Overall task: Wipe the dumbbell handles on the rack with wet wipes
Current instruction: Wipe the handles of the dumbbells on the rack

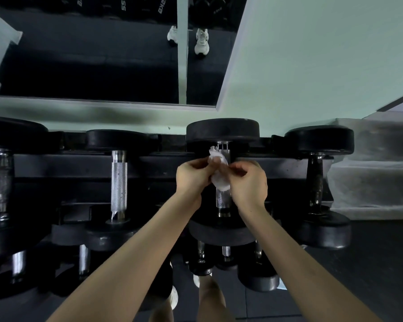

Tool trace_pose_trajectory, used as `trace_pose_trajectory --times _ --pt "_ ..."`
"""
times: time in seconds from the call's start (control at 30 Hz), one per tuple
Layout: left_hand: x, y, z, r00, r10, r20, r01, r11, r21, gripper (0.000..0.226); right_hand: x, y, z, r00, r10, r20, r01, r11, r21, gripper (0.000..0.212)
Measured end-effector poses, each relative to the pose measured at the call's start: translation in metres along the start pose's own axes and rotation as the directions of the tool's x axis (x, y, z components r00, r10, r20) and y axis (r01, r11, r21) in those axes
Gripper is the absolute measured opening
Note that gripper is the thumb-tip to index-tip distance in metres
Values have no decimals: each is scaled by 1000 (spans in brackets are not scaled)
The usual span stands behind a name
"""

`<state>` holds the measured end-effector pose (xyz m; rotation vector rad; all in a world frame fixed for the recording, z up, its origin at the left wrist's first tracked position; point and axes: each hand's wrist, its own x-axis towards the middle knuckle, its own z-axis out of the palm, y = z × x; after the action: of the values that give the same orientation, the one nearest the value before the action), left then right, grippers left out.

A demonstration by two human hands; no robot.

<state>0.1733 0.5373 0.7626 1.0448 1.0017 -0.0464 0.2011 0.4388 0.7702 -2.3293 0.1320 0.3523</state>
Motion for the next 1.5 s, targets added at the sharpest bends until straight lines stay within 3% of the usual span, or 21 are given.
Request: trace_pose_trajectory --times 0.07,0.2,0.33,0.5,0.67,0.8,0.9,1.0,1.13,1.23,1.37,1.5 --pt "4 8 3 1000 -19 9 20 999 -47 5 9 -8 0 1000 -2 1 2 998 61 18" --pt "11 19 5 1000 -20 24 21 999 -31 2 18 -16 -2 1000 -26 -14 27 996 80 19" --pt "5 3 -11 993 -35 116 17 988 153 29 0 7 -4 993 -24 113 21 1000 23 25" --pt "-5 -9 -27 973 -47 225 -33 940 339 21 -15 11 -15 967 -99 234 122 989 -86 28" --pt "-14 -21 -32 967 -96 237 -37 866 500 15 -12 24 -22 928 -54 369 146 963 -225 41" --pt "-18 -21 -25 990 -19 143 -49 888 457 9 -6 25 -23 907 -77 413 163 971 -176 44" --pt "-12 -13 -11 995 93 22 -95 938 334 5 3 18 -20 953 -115 282 132 990 -44 43" --pt "-2 -2 0 995 86 -52 -78 987 142 10 14 6 -13 982 -106 154 102 994 37 39" --pt "9 3 11 991 49 -124 -53 998 -31 4 26 -2 -3 994 -33 100 17 987 159 44" --pt "17 8 17 990 9 -143 -29 990 -139 11 33 -7 -1 997 14 75 -32 970 242 43" --pt "10 3 8 996 44 -72 -41 998 43 14 21 2 -5 981 70 182 -122 949 290 40" --pt "-7 -3 -3 999 34 -31 -27 979 203 7 11 16 -9 951 69 302 -162 942 294 51"
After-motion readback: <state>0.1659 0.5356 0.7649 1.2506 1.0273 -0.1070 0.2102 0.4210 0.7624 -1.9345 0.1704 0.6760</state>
